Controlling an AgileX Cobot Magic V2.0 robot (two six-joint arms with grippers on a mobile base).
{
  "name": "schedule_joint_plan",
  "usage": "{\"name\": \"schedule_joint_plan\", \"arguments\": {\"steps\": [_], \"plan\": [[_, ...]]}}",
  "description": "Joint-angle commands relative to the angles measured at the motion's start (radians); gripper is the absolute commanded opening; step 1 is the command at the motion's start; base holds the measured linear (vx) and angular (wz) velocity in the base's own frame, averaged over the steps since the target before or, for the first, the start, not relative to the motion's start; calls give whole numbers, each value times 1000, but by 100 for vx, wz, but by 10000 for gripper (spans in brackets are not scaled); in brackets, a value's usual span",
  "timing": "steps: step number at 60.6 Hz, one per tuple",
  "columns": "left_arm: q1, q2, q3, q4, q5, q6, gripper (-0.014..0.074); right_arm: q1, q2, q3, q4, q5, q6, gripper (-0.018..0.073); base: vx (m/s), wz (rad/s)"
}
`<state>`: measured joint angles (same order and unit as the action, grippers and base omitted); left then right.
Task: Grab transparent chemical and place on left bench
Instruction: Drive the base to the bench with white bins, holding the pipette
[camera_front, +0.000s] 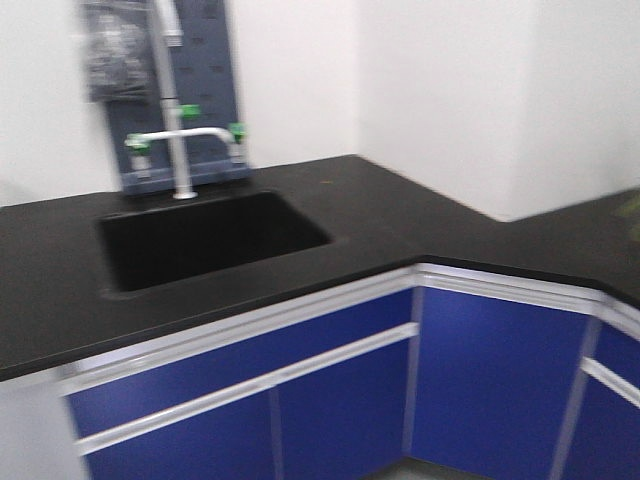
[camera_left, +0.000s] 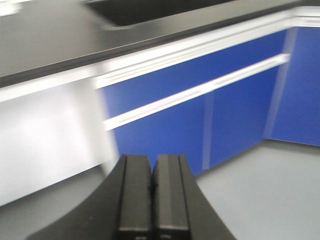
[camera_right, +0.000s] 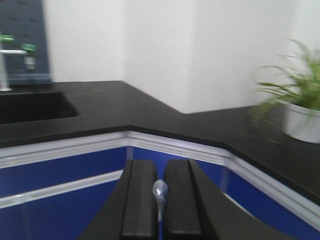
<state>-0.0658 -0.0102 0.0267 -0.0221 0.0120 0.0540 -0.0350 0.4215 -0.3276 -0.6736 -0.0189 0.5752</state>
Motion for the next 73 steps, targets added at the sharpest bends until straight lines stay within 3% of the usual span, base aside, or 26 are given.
{"name": "schedule_joint_plan", "arguments": {"steps": [1,38,73], "plan": [[-2,-19,16,-1,-78,-8,-3,-5,6,-30,-10,-59,-2,115,-1,96],[-2,-19,16,-1,-78,-8,-3,-5,6,-30,-10,-59,-2,115,6,80],[-2,-19,16,-1,-78,-8,-3,-5,6,-30,-10,-59,-2,115,23,35]]}}
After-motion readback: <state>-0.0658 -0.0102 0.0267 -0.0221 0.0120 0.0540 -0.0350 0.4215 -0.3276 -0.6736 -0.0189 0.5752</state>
